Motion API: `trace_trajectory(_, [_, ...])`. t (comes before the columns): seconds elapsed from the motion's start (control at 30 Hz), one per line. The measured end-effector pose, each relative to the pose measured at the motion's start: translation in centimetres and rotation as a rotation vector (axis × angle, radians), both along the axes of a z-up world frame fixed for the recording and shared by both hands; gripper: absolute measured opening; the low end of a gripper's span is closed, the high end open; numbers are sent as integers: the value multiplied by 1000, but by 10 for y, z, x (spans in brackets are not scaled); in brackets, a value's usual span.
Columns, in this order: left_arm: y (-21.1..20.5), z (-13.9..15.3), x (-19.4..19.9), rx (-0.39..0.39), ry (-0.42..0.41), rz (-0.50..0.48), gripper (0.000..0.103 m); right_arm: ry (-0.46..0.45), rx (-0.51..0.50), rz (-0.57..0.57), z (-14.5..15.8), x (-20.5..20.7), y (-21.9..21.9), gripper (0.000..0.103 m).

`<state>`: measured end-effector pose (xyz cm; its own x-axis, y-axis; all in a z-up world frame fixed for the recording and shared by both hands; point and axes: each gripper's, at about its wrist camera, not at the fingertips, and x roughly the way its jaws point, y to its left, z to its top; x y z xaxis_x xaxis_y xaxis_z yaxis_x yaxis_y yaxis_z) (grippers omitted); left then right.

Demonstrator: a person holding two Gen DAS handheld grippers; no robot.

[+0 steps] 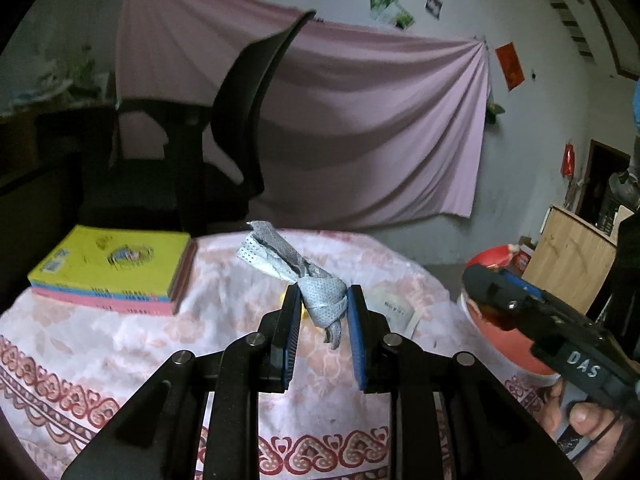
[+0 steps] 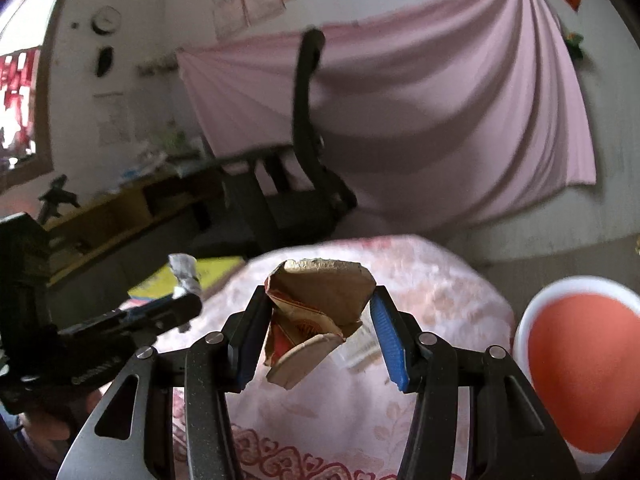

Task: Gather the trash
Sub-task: 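Lift the tissue and paper cup off the bed with both tools, then carry both items over the red basin and open both tools to drop them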

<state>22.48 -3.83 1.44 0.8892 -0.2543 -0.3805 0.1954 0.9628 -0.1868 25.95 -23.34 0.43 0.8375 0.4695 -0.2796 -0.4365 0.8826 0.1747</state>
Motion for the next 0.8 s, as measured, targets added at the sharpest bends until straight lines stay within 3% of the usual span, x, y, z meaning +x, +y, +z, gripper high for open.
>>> trace_trajectory(0.43, [-23,17,-39,110,-236,37,19,-188,30,-76,19,-25,-21,49])
trace_trajectory(0.8, [-85,44,-43,135,-354,-59,19,-273,53,-221,30,-39,-70,50])
